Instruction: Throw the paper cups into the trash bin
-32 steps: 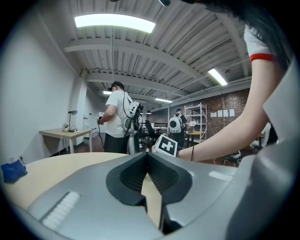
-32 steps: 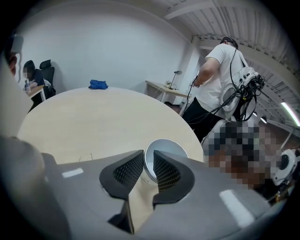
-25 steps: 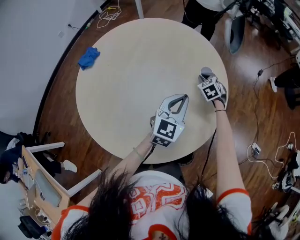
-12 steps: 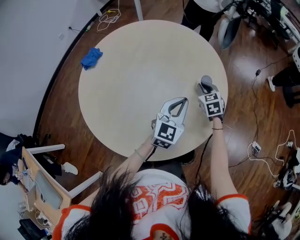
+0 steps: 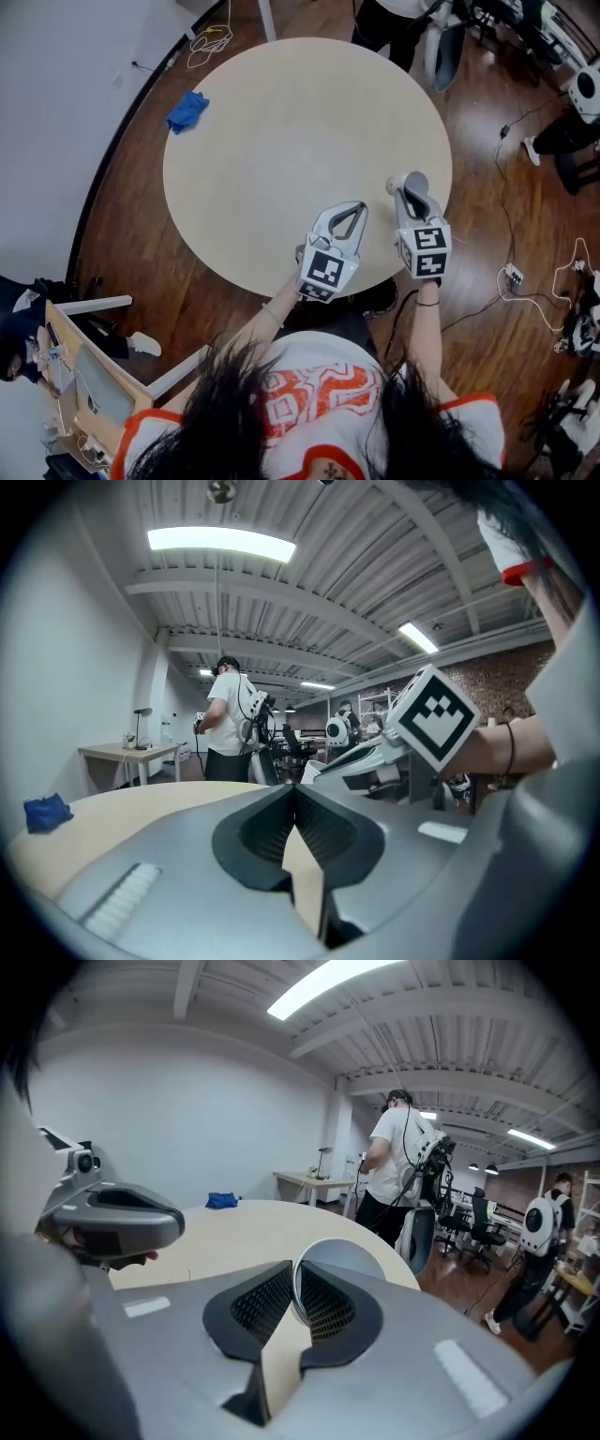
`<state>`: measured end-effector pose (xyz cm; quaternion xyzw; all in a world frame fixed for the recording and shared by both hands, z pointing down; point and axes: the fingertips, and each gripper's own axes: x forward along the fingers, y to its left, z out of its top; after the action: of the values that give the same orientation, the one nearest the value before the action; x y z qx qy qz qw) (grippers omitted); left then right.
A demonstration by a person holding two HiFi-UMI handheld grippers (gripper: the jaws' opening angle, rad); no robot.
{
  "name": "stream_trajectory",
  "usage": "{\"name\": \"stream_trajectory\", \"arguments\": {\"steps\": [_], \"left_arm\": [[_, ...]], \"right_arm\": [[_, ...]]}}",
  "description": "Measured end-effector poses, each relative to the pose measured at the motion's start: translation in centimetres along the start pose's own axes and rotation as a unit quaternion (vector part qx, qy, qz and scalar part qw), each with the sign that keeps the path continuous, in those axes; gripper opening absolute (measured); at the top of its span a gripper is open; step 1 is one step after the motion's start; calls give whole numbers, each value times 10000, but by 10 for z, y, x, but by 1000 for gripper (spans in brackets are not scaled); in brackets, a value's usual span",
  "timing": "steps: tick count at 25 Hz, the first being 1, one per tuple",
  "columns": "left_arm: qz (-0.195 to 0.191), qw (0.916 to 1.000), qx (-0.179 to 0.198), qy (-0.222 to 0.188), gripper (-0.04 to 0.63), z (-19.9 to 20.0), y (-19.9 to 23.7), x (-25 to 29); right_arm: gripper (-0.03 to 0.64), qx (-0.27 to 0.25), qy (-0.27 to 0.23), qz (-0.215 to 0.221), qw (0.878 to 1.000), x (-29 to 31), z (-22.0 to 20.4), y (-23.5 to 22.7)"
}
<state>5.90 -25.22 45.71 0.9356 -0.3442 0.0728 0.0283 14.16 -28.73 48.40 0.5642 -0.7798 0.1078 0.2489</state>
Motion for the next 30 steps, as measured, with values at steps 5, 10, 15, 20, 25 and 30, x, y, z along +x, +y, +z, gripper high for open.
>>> {"name": "stream_trajectory", "arguments": {"steps": [5,10,15,20,25,30], "left_arm": [[-43,10000,-27,-57,0,-6,-10,-36],[-168,9995,-66,-256,0,-3,-23,-82],[-265,9992,-185,-248,0,-13,-37,-119],[-393,9987,-322,-88,0,-29,-55,-141],[-560,9977,-381,67,0,-42,-74,-146],[-723,9969,-304,42,0,-39,-97,-144]], "right_arm": [[32,431,-229,-241,9985,-49,-6,39],[32,1031,-426,-215,9935,-97,-24,91],[31,1240,-498,-386,9903,-136,-49,129],[31,1460,-413,-534,9870,-167,-72,155],[31,1683,-235,-641,9834,-183,-98,167],[31,1765,-48,-750,9814,-199,-123,158]]}}
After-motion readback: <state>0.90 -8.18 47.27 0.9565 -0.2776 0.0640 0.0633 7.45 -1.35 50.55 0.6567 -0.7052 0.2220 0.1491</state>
